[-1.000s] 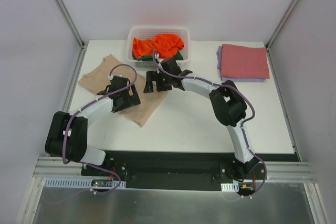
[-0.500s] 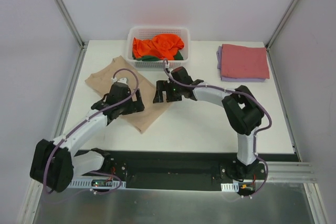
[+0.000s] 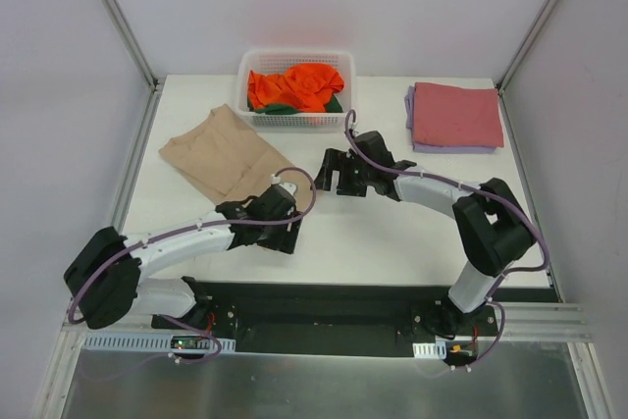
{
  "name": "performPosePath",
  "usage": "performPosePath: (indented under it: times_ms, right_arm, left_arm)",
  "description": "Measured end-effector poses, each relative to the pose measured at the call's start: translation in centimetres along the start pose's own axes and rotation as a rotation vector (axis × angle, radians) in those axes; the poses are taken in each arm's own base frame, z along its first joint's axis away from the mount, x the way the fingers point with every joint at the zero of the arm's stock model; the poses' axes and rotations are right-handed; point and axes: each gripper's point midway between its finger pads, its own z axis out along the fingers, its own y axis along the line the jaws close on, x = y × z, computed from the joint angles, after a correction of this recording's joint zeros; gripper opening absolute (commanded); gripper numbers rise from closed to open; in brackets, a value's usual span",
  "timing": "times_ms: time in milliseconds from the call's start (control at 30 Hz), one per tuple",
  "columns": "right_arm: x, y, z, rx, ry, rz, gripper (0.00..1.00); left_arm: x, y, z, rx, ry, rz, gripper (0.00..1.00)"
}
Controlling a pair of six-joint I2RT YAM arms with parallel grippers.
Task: Fold and stack the t-shirts
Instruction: Grab one side of the 2/3 rectangular tshirt with both arms
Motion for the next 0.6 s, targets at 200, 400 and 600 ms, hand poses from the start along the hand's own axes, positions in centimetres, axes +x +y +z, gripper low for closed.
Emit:
performPosePath:
  times_ms: [200,400,600]
  right_arm:
    - [1.0,-0.5,0.7,-0.003,0.04,0.037,0.96]
    - [0.9,-0.3,0.7,-0.015,0.038,0.038,0.96]
    - [1.6,-0.5,1.2,-0.02,0.065,0.045,0.96]
  left_arm:
    - [2.6,1.7,2.4,-0.114,0.121,0.049,0.57]
    - [2.4,2.1,2.3,-0.141,0.123,0.061,0.54]
    - [1.3,1.6,1.4,-0.125,0.095,0.069,0.54]
